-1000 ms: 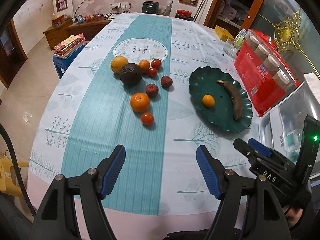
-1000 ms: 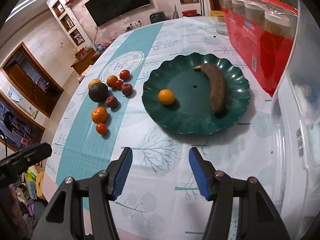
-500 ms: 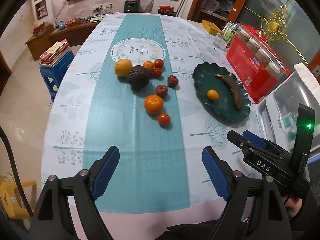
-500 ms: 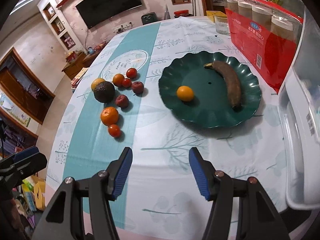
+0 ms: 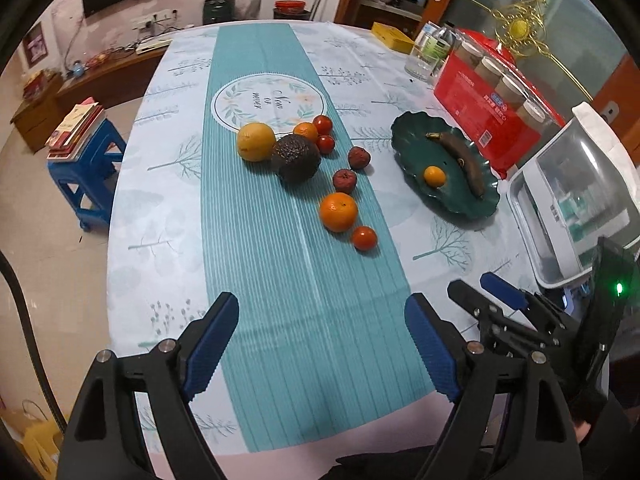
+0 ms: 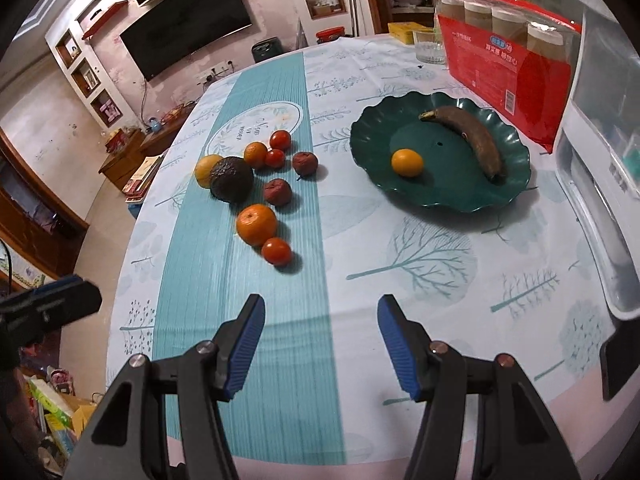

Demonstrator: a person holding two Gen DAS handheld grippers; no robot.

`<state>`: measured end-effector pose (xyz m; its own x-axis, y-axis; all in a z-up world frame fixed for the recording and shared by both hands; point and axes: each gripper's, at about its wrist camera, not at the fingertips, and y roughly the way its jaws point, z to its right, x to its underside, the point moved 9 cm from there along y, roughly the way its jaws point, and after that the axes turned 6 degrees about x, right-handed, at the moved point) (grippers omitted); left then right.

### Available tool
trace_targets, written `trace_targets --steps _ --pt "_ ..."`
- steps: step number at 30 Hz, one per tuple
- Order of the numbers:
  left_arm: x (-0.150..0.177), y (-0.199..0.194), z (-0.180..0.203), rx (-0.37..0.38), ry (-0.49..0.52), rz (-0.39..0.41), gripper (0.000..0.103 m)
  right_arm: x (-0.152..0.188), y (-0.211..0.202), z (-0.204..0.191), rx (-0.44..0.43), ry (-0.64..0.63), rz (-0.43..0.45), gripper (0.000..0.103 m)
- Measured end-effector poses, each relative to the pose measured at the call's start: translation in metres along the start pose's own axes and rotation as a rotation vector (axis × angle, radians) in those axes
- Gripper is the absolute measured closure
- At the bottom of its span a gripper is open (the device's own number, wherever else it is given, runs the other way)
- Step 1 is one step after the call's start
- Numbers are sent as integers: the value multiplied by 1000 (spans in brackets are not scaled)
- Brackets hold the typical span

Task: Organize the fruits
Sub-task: 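Open both tools and lift them away from the green plate, then grasp the large orange with the left tool while the right tool grasps a red cherry tomato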

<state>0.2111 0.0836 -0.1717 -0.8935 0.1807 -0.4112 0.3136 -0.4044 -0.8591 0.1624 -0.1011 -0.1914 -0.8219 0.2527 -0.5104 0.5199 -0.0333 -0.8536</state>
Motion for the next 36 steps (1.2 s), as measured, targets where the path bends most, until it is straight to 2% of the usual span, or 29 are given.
trace_targets --steps 4,10,16,20,25,30,33,36 --pt "-13 3 -6 8 24 -11 19 1 -3 -12 21 -28 20 44" --pt "-33 21 -14 -8 30 -36 19 -11 -2 -27 61 -142 92 44" --pt "-47 45 -14 14 28 -62 19 -23 12 -42 73 -265 159 44" --pt "-55 67 -15 2 28 -83 19 -26 31 -51 50 -326 159 44" --pt "-63 100 -14 24 21 -110 19 -28 61 -58 55 -400 148 44" --pt "-67 126 -13 72 1 -107 23 -25 84 -61 -3 -398 105 44" --pt "-66 143 -11 79 8 -122 25 -24 92 -63 -19 -401 101 44" --pt "-68 151 -9 103 6 -103 25 -24 101 -63 -28 -387 95 45"
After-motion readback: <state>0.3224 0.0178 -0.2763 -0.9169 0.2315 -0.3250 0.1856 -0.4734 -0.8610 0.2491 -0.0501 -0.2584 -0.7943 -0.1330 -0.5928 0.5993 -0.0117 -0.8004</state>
